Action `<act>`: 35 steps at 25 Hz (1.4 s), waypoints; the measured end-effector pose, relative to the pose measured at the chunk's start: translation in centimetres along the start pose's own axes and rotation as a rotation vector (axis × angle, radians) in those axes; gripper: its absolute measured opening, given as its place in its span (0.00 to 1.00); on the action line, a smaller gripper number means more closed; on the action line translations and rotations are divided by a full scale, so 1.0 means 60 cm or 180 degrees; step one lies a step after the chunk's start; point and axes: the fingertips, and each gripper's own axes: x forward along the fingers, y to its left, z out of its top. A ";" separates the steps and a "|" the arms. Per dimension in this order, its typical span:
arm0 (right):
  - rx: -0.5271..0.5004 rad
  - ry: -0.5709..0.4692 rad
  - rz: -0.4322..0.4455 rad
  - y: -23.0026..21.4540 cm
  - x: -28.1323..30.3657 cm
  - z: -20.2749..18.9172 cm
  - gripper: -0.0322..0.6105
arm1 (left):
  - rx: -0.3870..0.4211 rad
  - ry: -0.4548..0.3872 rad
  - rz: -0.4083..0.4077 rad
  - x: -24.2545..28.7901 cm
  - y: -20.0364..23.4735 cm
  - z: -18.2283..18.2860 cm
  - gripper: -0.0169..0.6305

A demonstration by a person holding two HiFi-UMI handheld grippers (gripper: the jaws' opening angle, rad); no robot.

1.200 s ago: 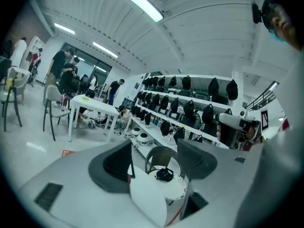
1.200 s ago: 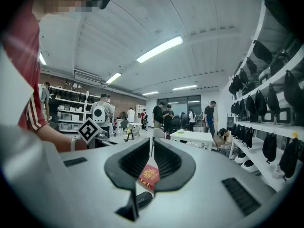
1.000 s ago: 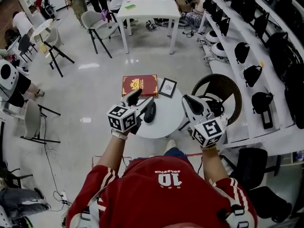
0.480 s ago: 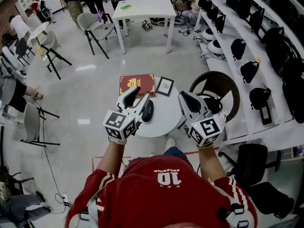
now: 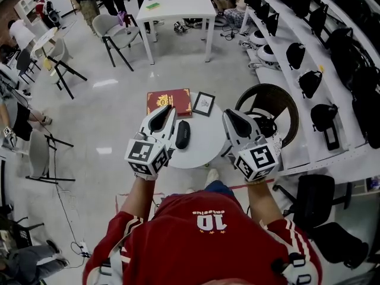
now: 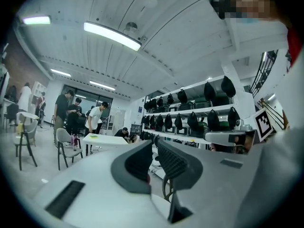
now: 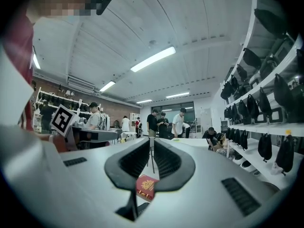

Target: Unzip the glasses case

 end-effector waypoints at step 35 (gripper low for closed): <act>-0.0008 0.0089 -0.0337 -0.019 -0.014 -0.006 0.07 | -0.0032 -0.0002 0.0178 -0.019 0.011 0.000 0.04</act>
